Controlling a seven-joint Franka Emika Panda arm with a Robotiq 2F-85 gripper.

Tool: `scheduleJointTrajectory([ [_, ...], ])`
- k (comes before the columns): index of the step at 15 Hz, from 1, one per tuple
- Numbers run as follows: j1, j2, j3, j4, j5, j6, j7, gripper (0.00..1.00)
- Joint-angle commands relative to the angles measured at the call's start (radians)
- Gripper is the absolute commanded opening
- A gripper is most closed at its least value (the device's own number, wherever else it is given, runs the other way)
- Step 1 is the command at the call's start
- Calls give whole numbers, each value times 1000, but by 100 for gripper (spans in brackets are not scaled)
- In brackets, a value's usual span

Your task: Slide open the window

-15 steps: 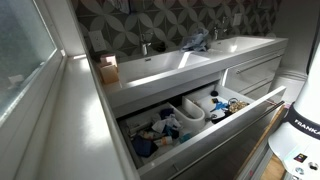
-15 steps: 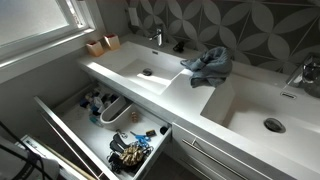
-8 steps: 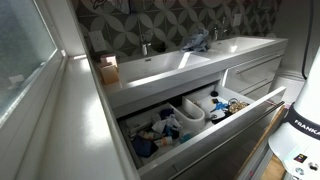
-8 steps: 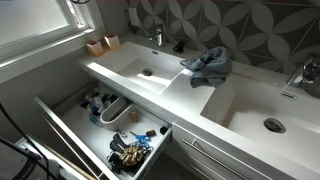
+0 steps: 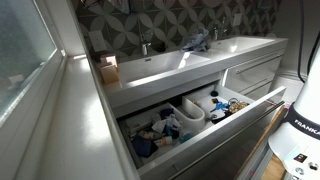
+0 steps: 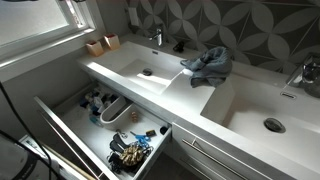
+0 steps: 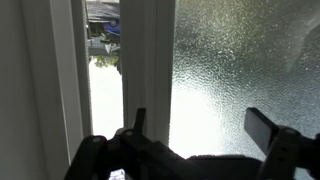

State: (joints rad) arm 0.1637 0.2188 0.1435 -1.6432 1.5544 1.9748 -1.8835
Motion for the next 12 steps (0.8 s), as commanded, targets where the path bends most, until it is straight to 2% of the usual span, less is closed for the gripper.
scheduleJointTrajectory([
  [1, 0, 43, 9, 59, 45, -13, -37, 100],
  [5, 5, 69, 13, 93, 53, -2, -29, 100],
  [12, 1, 68, 12, 92, 7, -107, 81, 100],
])
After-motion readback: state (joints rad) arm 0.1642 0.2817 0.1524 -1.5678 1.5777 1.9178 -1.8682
